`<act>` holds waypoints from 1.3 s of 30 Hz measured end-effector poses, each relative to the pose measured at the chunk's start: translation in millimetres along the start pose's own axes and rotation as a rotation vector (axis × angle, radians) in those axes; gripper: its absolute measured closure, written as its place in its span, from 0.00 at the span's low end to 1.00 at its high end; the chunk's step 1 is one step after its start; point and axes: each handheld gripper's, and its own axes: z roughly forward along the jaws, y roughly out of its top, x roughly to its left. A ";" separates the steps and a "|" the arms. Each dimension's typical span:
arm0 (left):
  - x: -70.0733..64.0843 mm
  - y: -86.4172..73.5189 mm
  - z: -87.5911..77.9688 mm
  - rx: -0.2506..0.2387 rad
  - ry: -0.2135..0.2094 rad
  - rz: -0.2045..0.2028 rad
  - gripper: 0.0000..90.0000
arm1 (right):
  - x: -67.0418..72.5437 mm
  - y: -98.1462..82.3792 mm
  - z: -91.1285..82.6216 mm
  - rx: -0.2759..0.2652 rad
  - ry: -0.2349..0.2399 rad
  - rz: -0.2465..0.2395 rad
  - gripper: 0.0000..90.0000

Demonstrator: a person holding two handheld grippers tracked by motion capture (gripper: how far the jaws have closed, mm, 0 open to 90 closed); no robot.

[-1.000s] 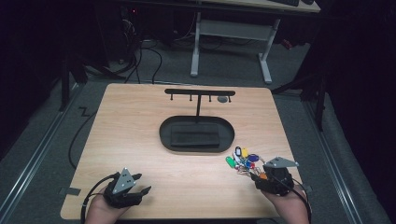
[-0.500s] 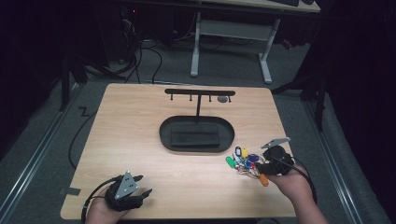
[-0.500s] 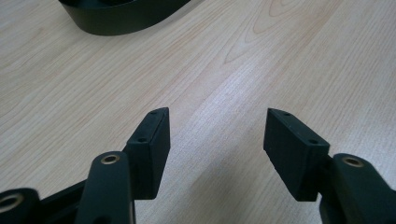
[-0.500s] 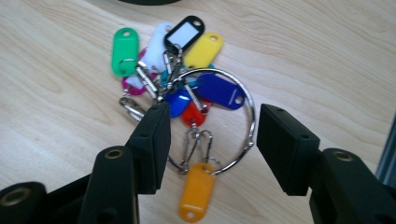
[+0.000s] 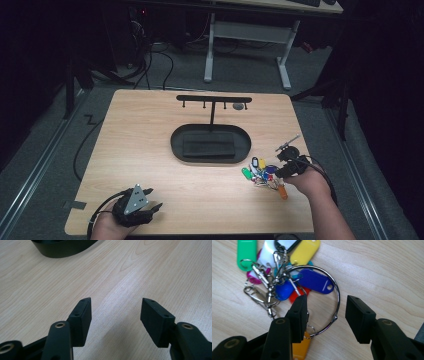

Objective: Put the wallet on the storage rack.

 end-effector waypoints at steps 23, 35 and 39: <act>0.1 -3.6 3.5 0.028 0.011 0.016 0.47 | -24.7 24.2 35.7 0.180 0.059 -0.034 0.74; -1.2 -3.9 5.0 0.039 0.006 0.023 0.46 | -27.8 27.8 38.2 0.230 0.108 -0.037 0.90; -0.7 -4.7 4.4 0.037 0.006 0.022 0.46 | -25.0 28.0 38.2 0.227 0.105 -0.045 0.96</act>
